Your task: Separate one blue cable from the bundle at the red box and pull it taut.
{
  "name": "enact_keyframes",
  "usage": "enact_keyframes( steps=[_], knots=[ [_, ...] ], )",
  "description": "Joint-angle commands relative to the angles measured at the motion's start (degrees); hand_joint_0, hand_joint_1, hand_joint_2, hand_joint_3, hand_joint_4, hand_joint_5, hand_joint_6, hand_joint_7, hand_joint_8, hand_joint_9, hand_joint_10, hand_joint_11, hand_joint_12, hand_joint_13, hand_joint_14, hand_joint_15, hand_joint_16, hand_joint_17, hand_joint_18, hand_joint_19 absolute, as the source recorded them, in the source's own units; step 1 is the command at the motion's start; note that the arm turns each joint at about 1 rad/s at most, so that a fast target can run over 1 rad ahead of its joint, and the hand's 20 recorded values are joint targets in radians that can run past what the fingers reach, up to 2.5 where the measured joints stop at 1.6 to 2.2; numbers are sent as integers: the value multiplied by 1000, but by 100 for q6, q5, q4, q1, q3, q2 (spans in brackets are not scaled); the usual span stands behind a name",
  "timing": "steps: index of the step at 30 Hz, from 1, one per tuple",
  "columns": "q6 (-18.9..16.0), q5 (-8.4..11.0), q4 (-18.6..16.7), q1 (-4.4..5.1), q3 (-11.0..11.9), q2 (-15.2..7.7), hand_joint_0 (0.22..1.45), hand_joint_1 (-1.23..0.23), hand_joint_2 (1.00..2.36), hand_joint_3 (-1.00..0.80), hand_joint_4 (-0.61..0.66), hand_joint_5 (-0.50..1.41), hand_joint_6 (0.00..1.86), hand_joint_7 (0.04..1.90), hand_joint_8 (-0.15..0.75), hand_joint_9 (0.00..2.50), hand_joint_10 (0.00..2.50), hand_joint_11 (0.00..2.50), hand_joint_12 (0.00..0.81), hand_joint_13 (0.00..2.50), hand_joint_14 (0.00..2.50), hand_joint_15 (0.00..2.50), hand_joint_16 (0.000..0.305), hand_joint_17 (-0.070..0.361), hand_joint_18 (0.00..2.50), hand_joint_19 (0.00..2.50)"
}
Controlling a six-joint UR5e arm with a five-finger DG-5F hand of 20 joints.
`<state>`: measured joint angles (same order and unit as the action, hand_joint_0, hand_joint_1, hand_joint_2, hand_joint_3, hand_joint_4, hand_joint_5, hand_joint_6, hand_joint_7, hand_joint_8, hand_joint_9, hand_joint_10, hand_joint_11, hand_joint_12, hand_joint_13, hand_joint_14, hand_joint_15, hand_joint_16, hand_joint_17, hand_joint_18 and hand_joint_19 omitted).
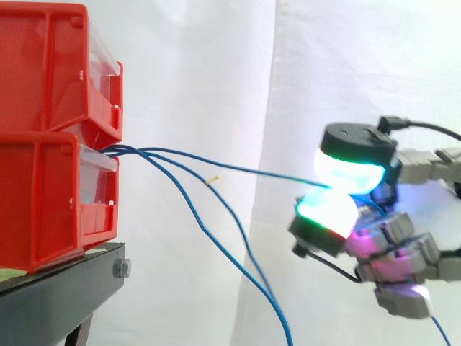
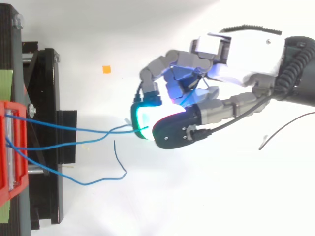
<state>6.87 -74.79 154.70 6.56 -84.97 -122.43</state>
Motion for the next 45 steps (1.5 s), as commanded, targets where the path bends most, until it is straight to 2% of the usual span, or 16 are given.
enact_keyframes(
  steps=[1, 4, 11, 15, 27, 45],
  knots=[
    [-37, 105, 8, 38, -213, 61, 657, -803, 1004, 164, -279, -110, 907, 1393, 288, 532, 2500, 2191, 453, 827, 2500, 1724, 60, 134, 1149, 821],
    [-99, 105, -1, 47, -319, 61, 658, -804, 1005, 160, -279, -110, 907, 1390, 288, 533, 2500, 2167, 455, 818, 2500, 1771, 60, 134, 1138, 818],
    [-204, 325, -414, 108, -653, 61, 658, -806, 1004, 161, -277, -109, 907, 1389, 288, 535, 2500, 2196, 455, 804, 2500, 1726, 60, 135, 1131, 809],
    [-195, 439, -458, 126, -644, 61, 658, -806, 1003, 161, -276, -109, 906, 1398, 290, 538, 2500, 2175, 456, 805, 2500, 1726, 60, 135, 1128, 804],
    [-37, 492, -458, 126, -644, 52, 658, -805, 1003, 165, -274, -109, 906, 1391, 295, 535, 2500, 2162, 457, 806, 2500, 1735, 60, 134, 1126, 804],
    [-37, 501, -458, 126, -644, 61, 658, -805, 1003, 166, -273, -108, 907, 1382, 296, 538, 2500, 2177, 459, 812, 2500, 1743, 59, 133, 1125, 798]
  ],
)
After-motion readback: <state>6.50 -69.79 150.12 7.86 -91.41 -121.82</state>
